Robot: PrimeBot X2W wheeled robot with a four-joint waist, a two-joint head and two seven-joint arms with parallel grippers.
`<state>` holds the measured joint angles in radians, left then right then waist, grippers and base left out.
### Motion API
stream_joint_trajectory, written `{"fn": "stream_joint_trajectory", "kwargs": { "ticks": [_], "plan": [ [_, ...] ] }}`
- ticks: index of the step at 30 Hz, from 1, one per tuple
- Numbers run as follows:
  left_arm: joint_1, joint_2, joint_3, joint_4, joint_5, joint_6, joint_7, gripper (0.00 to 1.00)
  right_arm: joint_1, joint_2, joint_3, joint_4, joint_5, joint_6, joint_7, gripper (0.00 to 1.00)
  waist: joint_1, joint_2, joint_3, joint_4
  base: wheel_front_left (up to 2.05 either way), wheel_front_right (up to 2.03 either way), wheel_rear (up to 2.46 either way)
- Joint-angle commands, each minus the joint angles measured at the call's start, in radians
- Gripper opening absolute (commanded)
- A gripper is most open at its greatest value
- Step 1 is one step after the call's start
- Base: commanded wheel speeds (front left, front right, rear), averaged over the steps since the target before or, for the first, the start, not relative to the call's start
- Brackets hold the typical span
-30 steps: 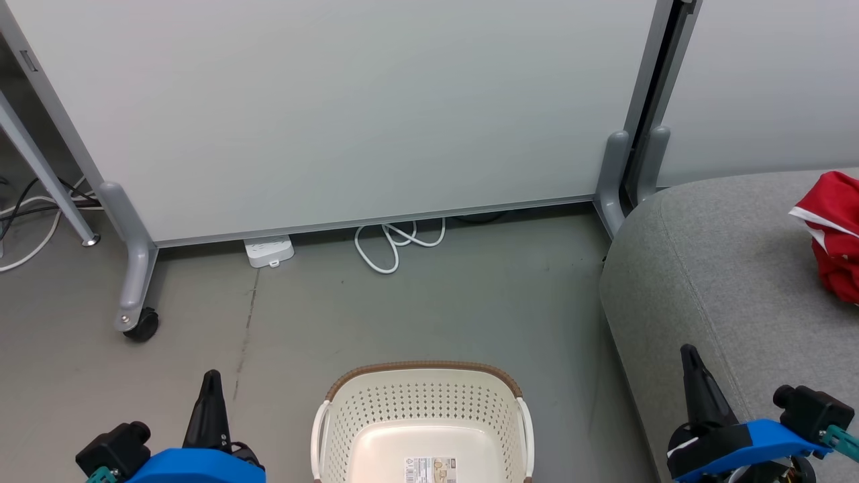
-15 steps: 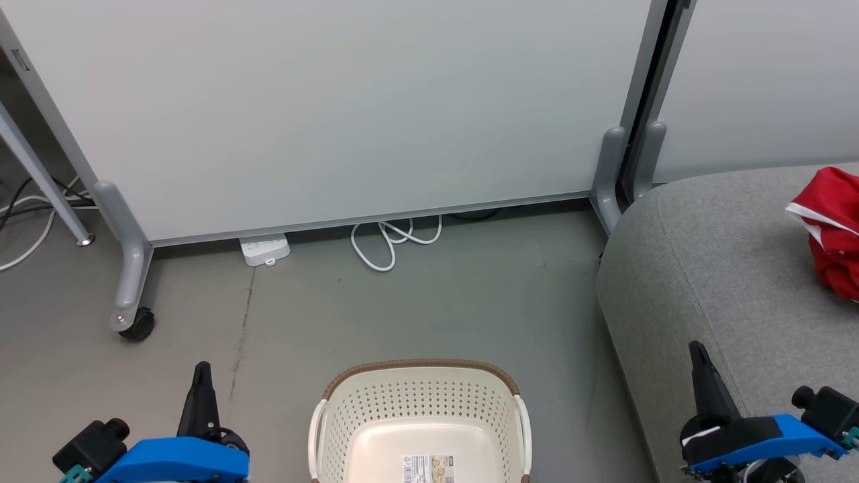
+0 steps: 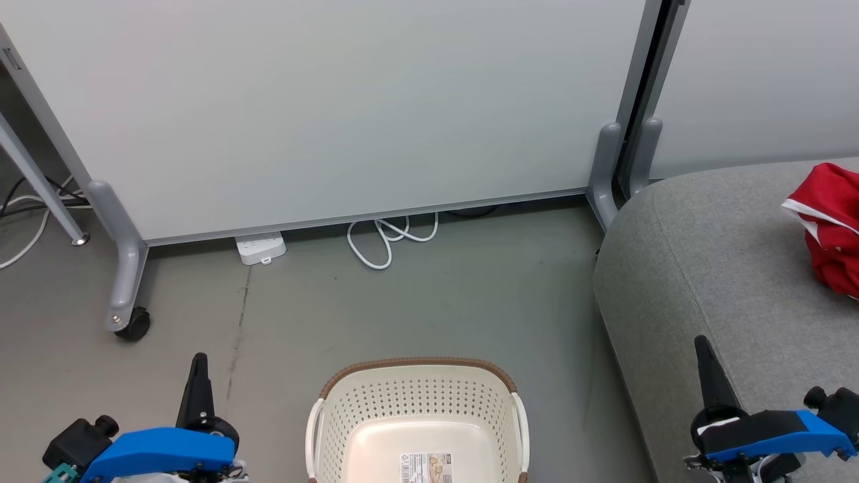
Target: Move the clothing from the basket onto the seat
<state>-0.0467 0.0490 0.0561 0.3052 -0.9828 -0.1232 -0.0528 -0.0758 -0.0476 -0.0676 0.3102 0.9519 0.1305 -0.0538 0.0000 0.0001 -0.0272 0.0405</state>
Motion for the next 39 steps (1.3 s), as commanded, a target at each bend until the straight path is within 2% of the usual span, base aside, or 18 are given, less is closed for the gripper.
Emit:
{"fn": "stream_joint_trajectory", "kwargs": {
  "ticks": [1,39],
  "plan": [
    [-0.029,0.002,0.009,-0.017,-0.030,-0.004,0.008,0.00,-0.024,-0.003,-0.004,-0.015,0.032,0.000,0.008,0.00,0.0000,-0.0001,0.001,-0.001,0.00,0.00,0.00],
    [-0.054,0.002,0.041,-0.044,-0.392,-0.008,0.105,0.00,-0.035,-0.004,-0.030,-0.048,0.411,0.000,0.106,0.00,0.0000,-0.0001,0.016,-0.022,0.00,0.00,0.00]
  ]
}}
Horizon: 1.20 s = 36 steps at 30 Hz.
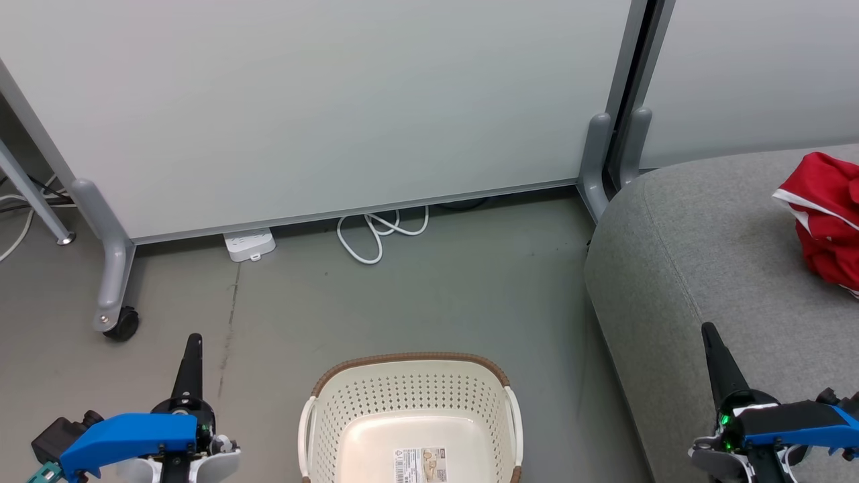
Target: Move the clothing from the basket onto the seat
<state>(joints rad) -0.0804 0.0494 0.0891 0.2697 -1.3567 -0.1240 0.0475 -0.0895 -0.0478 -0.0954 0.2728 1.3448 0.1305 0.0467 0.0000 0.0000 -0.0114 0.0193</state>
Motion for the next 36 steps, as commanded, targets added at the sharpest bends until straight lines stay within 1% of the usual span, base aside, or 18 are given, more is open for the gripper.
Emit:
{"fn": "stream_joint_trajectory", "kwargs": {
  "ticks": [1,16,36],
  "plan": [
    [-0.021,0.001,0.009,-0.009,-0.025,-0.008,0.007,0.00,-0.021,-0.004,-0.003,-0.011,0.027,0.000,0.008,0.00,0.0000,0.0000,0.001,-0.001,0.00,0.00,0.00],
    [-0.028,0.001,0.018,-0.018,-0.139,-0.010,0.038,0.00,-0.021,-0.004,-0.012,-0.021,0.145,0.000,0.039,0.00,0.0000,0.0000,0.007,-0.009,0.00,0.00,0.00],
    [-0.034,0.001,0.027,-0.027,-0.259,-0.011,0.071,0.00,-0.025,-0.004,-0.021,-0.030,0.273,0.000,0.072,0.00,0.0000,0.0000,0.015,-0.019,0.00,0.00,0.00]
  ]
}}
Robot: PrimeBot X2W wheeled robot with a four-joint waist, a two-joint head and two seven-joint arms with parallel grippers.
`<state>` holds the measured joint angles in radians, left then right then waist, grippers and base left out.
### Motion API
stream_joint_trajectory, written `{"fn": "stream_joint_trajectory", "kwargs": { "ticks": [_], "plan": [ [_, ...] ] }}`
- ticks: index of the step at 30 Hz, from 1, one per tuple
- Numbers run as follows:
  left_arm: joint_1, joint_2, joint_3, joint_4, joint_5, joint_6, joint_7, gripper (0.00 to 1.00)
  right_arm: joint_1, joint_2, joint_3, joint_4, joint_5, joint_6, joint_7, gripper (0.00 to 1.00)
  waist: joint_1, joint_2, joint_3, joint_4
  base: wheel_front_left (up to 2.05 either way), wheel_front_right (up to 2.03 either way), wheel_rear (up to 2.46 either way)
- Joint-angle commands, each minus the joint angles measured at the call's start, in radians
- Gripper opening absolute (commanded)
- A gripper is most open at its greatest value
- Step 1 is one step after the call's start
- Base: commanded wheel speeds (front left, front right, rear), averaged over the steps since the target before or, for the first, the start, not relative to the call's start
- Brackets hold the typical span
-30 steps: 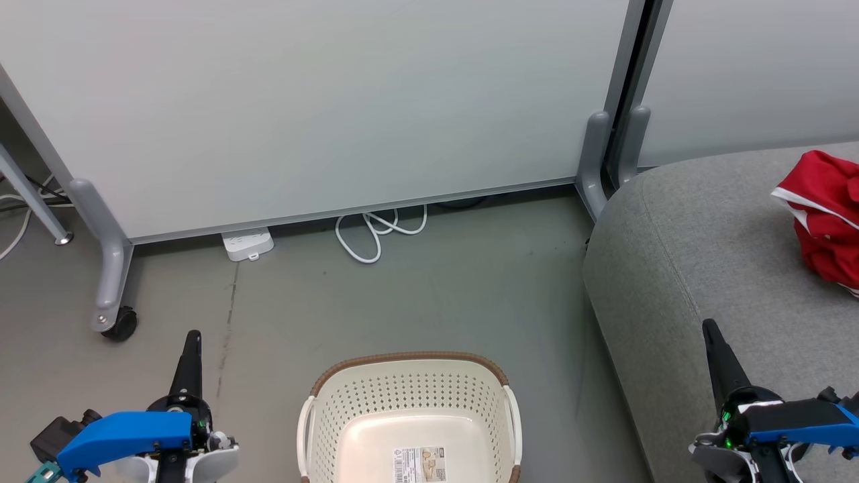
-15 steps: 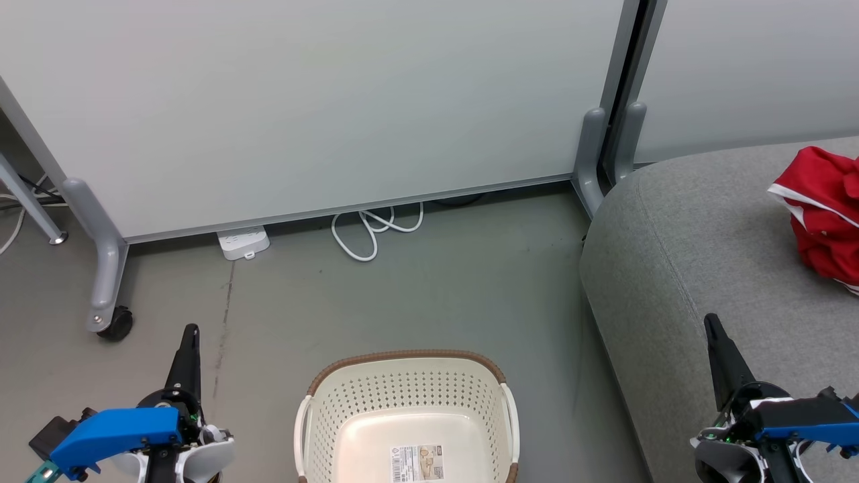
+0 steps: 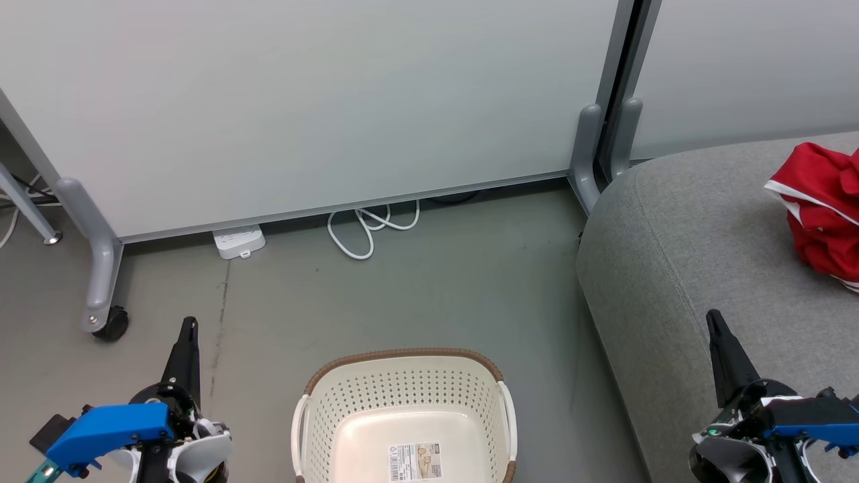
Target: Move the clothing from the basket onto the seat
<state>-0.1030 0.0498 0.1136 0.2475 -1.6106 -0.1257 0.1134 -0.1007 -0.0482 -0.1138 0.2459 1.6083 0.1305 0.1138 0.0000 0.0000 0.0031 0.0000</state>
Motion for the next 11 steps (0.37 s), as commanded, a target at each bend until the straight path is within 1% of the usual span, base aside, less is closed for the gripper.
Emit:
{"fn": "stream_joint_trajectory", "kwargs": {
  "ticks": [1,11],
  "plan": [
    [-0.011,0.001,0.002,-0.004,-0.003,-0.009,0.005,0.00,-0.014,-0.004,-0.002,-0.003,0.006,0.000,0.004,0.00,0.0000,0.0000,0.000,0.000,0.00,0.00,0.00],
    [-0.011,0.001,0.002,-0.005,-0.003,-0.009,0.005,0.00,-0.014,-0.004,-0.002,-0.003,0.006,0.000,0.004,0.00,0.0000,0.0000,0.000,0.000,0.00,0.00,0.00]
  ]
}}
